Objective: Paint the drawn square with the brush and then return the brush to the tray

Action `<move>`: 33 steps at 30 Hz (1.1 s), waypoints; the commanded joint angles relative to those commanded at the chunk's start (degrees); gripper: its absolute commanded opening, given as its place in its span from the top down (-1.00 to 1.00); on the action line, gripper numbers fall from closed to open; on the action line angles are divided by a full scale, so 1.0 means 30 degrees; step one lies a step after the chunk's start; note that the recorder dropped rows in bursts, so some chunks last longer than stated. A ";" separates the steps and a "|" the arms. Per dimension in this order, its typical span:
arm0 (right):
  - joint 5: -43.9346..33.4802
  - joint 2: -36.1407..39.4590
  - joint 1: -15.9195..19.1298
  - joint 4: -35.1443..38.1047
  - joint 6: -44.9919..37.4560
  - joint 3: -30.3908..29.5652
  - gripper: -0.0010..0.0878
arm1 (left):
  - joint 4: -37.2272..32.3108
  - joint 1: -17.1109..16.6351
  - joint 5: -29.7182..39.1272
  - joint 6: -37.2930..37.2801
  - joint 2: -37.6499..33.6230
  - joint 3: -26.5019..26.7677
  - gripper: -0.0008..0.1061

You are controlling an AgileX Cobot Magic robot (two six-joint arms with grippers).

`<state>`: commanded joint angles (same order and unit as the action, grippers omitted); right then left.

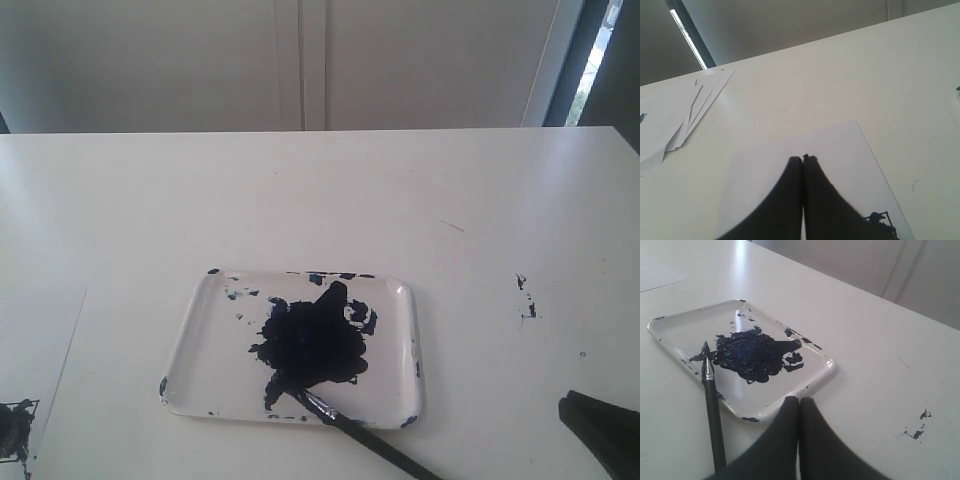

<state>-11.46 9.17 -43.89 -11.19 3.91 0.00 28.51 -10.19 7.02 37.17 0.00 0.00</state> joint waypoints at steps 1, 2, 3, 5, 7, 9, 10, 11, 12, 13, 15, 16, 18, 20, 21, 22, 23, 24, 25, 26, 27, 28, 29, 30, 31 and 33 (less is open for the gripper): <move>0.0000 0.0000 0.0000 0.0000 0.0000 0.0000 0.98 | 0.0000 0.0000 0.0000 0.0000 0.0000 0.0000 0.99; 0.0000 0.0000 0.0000 0.0000 0.0000 0.0000 0.98 | 0.0000 0.0000 0.0000 0.0000 0.0000 0.0000 0.99; 0.0000 0.0000 0.0000 0.0000 0.0000 0.0000 0.98 | 0.0000 0.0000 0.0032 0.0000 0.0000 0.0000 0.99; 0.0000 0.0000 0.0000 0.0000 0.0000 0.0000 0.98 | 0.0000 0.0000 0.0077 0.0000 0.0000 0.0000 0.99; 0.0009 -0.0202 0.0000 0.0000 0.0000 0.0000 0.98 | 0.0000 0.0000 0.0077 0.0000 0.0000 0.0000 0.99; -0.0047 -0.0948 0.0047 0.0140 0.0000 0.0000 0.98 | 0.0000 0.0000 0.0111 0.0000 0.0000 0.0000 0.99; -0.0094 -0.1225 0.0194 0.0556 0.0000 0.0000 0.98 | 0.0000 0.0000 0.0111 0.0000 0.0000 0.0000 0.99; -0.0264 -0.1735 0.0462 0.1406 0.0000 0.0000 0.98 | 0.0000 0.0000 0.0111 0.0000 0.0000 0.0000 0.99; -0.0364 -0.2317 0.0820 0.2226 0.0000 0.0000 0.98 | 0.0000 0.0000 0.0111 0.0000 0.0000 0.0000 0.99; -0.0408 -0.2971 0.1233 0.2809 0.0000 0.0000 0.98 | 0.0000 0.0000 0.0111 0.0000 0.0000 0.0000 0.99; -0.0110 -0.3057 0.2286 0.3164 0.0000 0.0000 0.98 | 0.0000 0.0000 0.0111 0.0000 0.0000 0.0000 0.99; 0.0146 -0.3057 0.2670 0.3164 0.0000 0.0000 0.98 | 0.0000 0.0000 0.0111 0.0000 0.0000 0.0000 0.99; 0.0282 -0.3057 0.3649 0.3164 0.0000 0.0000 0.98 | 0.0000 0.0000 0.0111 0.0000 0.0000 0.0000 0.99; 0.0247 -0.3057 0.4956 0.3164 0.0000 0.0000 0.98 | 0.0000 0.0000 0.0070 0.0039 0.0000 0.0000 0.99; 0.0247 -0.3057 0.5713 0.3164 0.0000 0.0000 0.98 | 0.0000 0.0000 0.0070 0.0039 0.0000 0.0000 0.99; 0.0247 -0.3057 0.6506 0.3164 0.0000 0.0000 0.98 | 0.0000 0.0000 0.0070 0.0039 0.0000 0.0000 0.99; 0.0247 -0.3057 0.7147 0.3164 0.0000 0.0000 0.98 | 0.0000 0.0000 0.0070 0.0039 0.0000 0.0000 0.99; 0.0281 -0.3057 0.7880 0.3164 0.0000 0.0000 0.98 | 0.0000 0.0000 0.0070 0.0039 0.0000 0.0000 0.99; 0.0281 -0.3057 0.8471 0.3348 0.0000 0.0000 0.98 | 0.0000 0.0000 0.0070 0.0039 0.0000 0.0000 0.99; 0.0281 -0.3057 0.8807 0.3371 0.0000 0.0000 0.98 | 0.0000 0.0000 0.0070 0.0039 0.0000 0.0000 0.99; 0.0281 -0.3057 0.9003 0.3371 0.0000 0.0000 0.98 | 0.0000 0.0000 0.0070 0.0039 0.0000 0.0000 0.99; 0.0281 -0.3057 0.9097 0.3371 0.0000 0.0000 0.98 | 0.0000 0.0000 0.0070 0.0039 0.0000 0.0000 0.99; 0.0281 -0.3057 0.9097 0.3371 0.0000 0.0000 0.98 | 0.0000 0.0000 0.0070 0.0039 0.0000 0.0000 0.99; 0.0066 -0.3057 0.9097 0.3371 0.0000 0.0000 0.98 | 0.0000 0.0000 0.0070 0.0039 0.0000 0.0000 0.99; -0.0686 -0.3057 0.9097 0.3371 0.0000 0.0000 0.98 | 0.0000 0.0000 0.0070 0.0039 0.0000 0.0000 0.99; -0.3015 -0.3057 0.9097 0.3371 0.0230 0.0000 0.98 | 0.0000 0.0000 0.0538 0.0039 0.0000 0.0000 0.99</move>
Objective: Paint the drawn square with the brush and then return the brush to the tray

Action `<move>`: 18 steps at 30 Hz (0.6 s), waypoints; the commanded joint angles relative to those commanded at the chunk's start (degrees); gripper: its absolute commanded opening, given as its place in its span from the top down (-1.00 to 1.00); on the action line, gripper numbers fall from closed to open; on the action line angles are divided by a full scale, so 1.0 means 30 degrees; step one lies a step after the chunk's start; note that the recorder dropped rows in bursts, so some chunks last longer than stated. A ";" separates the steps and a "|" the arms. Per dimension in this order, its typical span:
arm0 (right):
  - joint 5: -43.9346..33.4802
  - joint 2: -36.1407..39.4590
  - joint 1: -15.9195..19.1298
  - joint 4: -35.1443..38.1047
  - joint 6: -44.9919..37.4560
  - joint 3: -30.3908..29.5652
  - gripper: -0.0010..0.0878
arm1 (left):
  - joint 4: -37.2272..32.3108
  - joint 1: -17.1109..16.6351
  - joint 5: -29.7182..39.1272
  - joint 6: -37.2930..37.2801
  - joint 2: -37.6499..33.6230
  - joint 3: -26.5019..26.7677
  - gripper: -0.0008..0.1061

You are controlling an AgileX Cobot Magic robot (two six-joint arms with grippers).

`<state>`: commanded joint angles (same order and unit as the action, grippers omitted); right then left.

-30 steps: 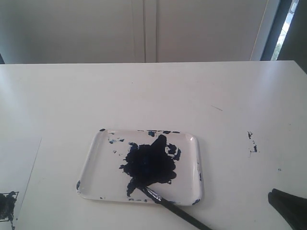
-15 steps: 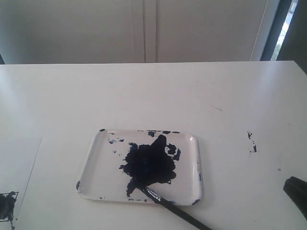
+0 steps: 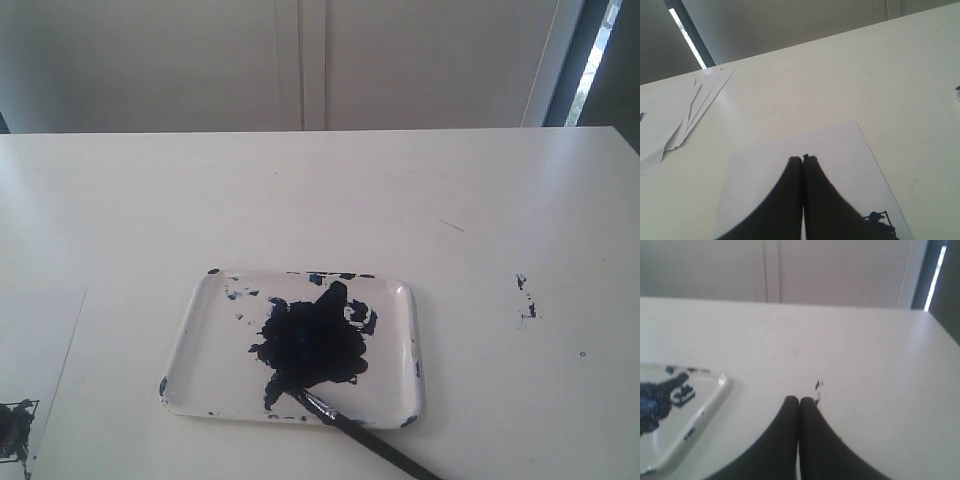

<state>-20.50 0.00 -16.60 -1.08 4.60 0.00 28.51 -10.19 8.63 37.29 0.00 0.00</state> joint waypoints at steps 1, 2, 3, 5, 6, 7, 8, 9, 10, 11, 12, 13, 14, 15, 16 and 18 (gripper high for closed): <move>0.0000 0.0000 0.0000 0.0000 0.0044 0.0000 0.98 | 0.0000 0.0042 0.1051 0.0000 0.0000 0.0000 0.99; 0.0042 0.0000 0.0000 0.0000 0.0044 0.0000 0.98 | -0.0034 0.0042 0.1781 0.0000 0.0000 0.0000 0.99; 0.0045 0.0000 0.0000 -0.0080 0.0044 0.0000 0.98 | 0.0105 0.0042 0.1862 0.0000 0.0000 0.0000 0.99; 0.0045 0.0000 0.0000 -0.0116 0.0044 0.0000 0.98 | 0.0106 0.0042 0.1862 0.0134 0.0000 0.0000 0.99; 0.0045 0.0000 0.0000 -0.0116 0.0044 0.0000 0.98 | 0.0106 0.0042 0.1953 0.0742 0.0000 0.0000 0.99; 0.0045 0.0000 0.0000 -0.0080 0.0044 0.0000 0.98 | 0.0106 0.0042 0.1997 0.1330 0.0000 0.0000 0.99; 0.0045 0.0000 0.0000 -0.0080 0.0044 0.0000 0.98 | 0.0106 0.0042 0.1997 0.2628 0.0000 0.0000 0.99; 0.0045 0.0000 0.0000 -0.0080 0.0044 0.0000 0.98 | 0.0106 0.0042 0.1997 0.4186 0.0000 0.0000 0.99; 0.0045 0.0000 0.0000 -0.0080 0.0044 0.0000 0.98 | 0.0133 0.0042 0.2014 0.6575 0.0000 0.0000 0.99; 0.0045 0.0000 0.0000 -0.0080 0.0044 0.0000 0.98 | 0.0133 0.0042 0.2014 0.7941 0.0000 0.0000 0.99; 0.0045 0.0000 0.0000 -0.0080 0.0044 0.0000 0.98 | 0.0133 0.0042 0.2014 0.9070 0.0000 0.0000 0.99; 0.0045 0.0000 0.0000 -0.0080 0.0044 0.0000 0.98 | 0.0133 0.0042 0.2014 0.9896 0.0000 0.0000 0.99; 0.0045 0.0000 0.0000 -0.0080 0.0044 0.0000 0.98 | 0.0133 0.0042 0.2014 1.0339 0.0000 0.0000 0.99; 0.0045 0.0000 0.0000 -0.0080 0.0044 0.0000 0.98 | 0.0201 0.0042 0.2014 1.0463 0.0000 0.0000 0.99; 0.0045 0.0000 0.0000 -0.0080 0.0044 0.0000 0.98 | 0.0246 0.0042 0.1981 1.0502 0.0000 0.0000 0.99; 0.0045 0.0000 0.0000 -0.0080 0.0044 0.0000 0.98 | 0.0505 0.0042 0.1722 1.0502 0.0000 0.0000 0.99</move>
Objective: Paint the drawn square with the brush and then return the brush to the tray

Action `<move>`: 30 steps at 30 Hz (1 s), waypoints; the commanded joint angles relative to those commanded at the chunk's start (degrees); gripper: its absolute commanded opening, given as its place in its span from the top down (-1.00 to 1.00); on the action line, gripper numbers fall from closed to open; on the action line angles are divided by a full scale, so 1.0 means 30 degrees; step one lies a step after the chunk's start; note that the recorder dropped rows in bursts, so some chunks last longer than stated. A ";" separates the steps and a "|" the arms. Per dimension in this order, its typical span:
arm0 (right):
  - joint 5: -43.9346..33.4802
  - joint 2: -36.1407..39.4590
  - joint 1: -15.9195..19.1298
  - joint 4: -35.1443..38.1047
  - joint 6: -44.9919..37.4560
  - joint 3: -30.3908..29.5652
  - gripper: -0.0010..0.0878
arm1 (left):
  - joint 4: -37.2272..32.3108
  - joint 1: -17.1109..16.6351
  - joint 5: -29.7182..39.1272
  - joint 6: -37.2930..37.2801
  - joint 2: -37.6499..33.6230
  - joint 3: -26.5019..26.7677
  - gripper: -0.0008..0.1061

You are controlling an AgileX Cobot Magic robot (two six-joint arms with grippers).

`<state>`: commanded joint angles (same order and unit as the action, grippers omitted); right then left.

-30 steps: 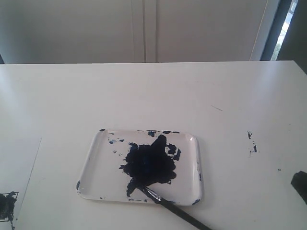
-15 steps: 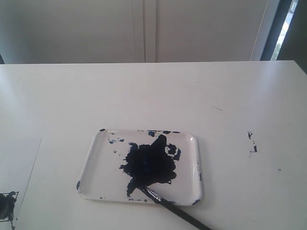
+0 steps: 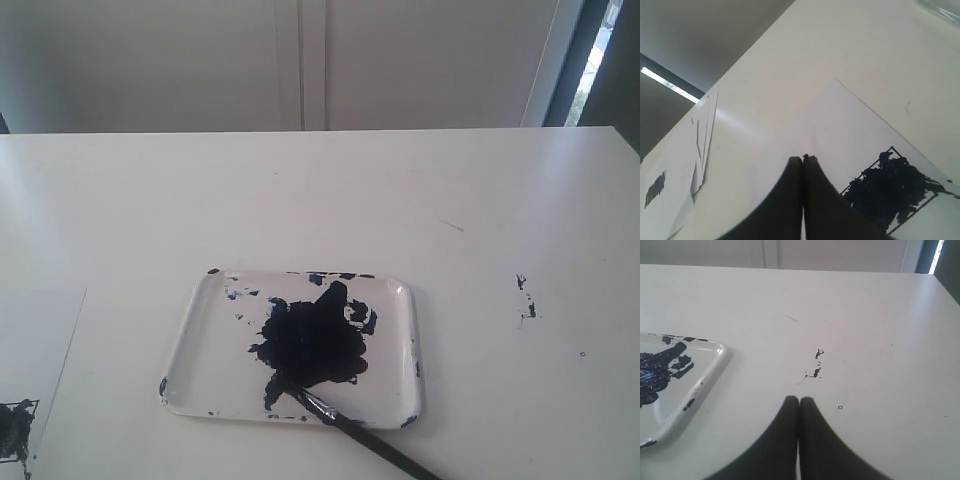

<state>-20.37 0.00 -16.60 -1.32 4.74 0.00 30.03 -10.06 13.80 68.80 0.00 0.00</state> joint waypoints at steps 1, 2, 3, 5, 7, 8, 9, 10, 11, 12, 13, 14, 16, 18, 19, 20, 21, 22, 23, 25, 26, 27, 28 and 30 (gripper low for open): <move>0.0000 0.0000 0.0000 0.0000 0.0000 0.0000 0.98 | 0.0083 0.0000 -0.0041 0.0000 0.0000 0.0000 0.99; 0.0000 0.0000 0.0000 0.0000 0.0000 0.0000 0.98 | 0.0135 0.0000 -0.0059 0.0000 0.0000 0.0000 0.99; 0.0000 0.0000 0.0000 0.0000 0.0000 0.0000 0.98 | 0.0258 0.0000 -0.0059 0.0000 0.0000 0.0000 0.99; 0.0000 0.0000 0.0000 0.0000 0.0000 0.0000 0.98 | 0.0343 0.0000 -0.0059 0.0000 0.0000 0.0000 0.99; 0.0000 0.0000 0.0000 0.0000 0.0000 0.0000 0.98 | 0.0624 0.0000 -0.0059 -0.0632 0.0000 0.0000 0.99; 0.0000 0.0000 0.0000 0.0000 0.0000 0.0000 0.98 | 0.0900 0.0000 -0.0059 -0.1581 0.0000 0.0000 0.99; 0.0000 0.0000 0.0000 0.0000 0.0000 0.0000 0.98 | 0.1133 0.0000 -0.0059 -0.2675 0.0000 0.0000 0.99; 0.0000 0.0000 0.0000 0.0000 0.0000 0.0000 0.98 | 0.1195 0.0000 -0.0059 -0.3444 0.0000 0.0000 0.99; 0.0000 0.0000 0.0000 0.0000 0.0000 0.0000 0.98 | 0.1195 0.0000 -0.0059 -0.3904 0.0000 0.0000 0.99; 0.0000 0.0000 0.0000 0.0000 0.0000 0.0000 0.98 | 0.1195 0.0000 -0.0059 -0.3941 0.0000 0.0000 0.99; 0.0000 0.0000 0.0000 0.0000 0.0000 0.0000 0.98 | 0.1195 0.0000 -0.0059 -0.3857 0.0000 0.0000 0.99; 0.0000 0.0000 0.0000 0.0000 0.0000 0.0000 0.98 | 0.1195 0.0000 -0.0059 -0.3814 0.0000 0.0000 0.99; 0.0000 0.0000 0.0000 0.0000 0.0000 0.0000 0.98 | 0.1195 0.0000 -0.0059 -0.3814 0.0000 0.0000 0.99; 0.0000 0.0000 0.0000 0.0000 0.0000 0.0000 0.98 | 0.1195 0.0000 -0.0059 -0.3814 0.0000 0.0000 0.99; 0.0000 0.0000 0.0000 0.0000 0.0000 0.0000 0.98 | 0.1195 0.0000 -0.0059 -0.3814 0.0000 0.0000 0.99; 0.0000 0.0000 0.0000 0.0000 0.0000 0.0000 0.98 | 0.1195 0.0000 -0.0059 -0.3814 0.0000 0.0000 0.99; 0.0000 0.0000 0.0000 0.0000 0.0000 0.0000 0.98 | 0.1195 0.0000 -0.0059 -0.3814 0.0000 0.0000 0.99; 0.0000 0.0000 0.0000 0.0000 0.0000 0.0000 0.98 | 0.1195 0.0000 -0.0059 -0.3814 0.0000 0.0000 0.99; 0.0000 0.0000 0.0000 0.0000 0.0000 0.0000 0.98 | 0.1195 0.0000 -0.0059 -0.3814 0.0000 0.0000 0.99; 0.0000 0.0000 0.0000 0.0000 0.0000 0.0000 0.98 | 0.1195 0.0000 -0.0059 -0.3814 0.0000 0.0000 0.99; 0.0000 0.0000 0.0000 0.0000 0.0000 0.0000 0.98 | 0.1195 0.0000 -0.0059 -0.3814 0.0000 0.0000 0.99; 0.0000 0.0000 0.0000 0.0000 0.0000 0.0000 0.98 | 0.1195 0.0000 -0.0059 -0.3814 0.0000 0.0000 0.99; 0.0000 0.0000 0.0000 0.0000 0.0000 0.0000 0.98 | 0.1195 0.0000 -0.0059 -0.3814 0.0000 0.0000 0.99; 0.0000 0.0000 0.0000 0.0000 0.0000 0.0000 0.98 | 0.1195 0.0000 -0.0059 -0.3814 0.0000 0.0000 0.99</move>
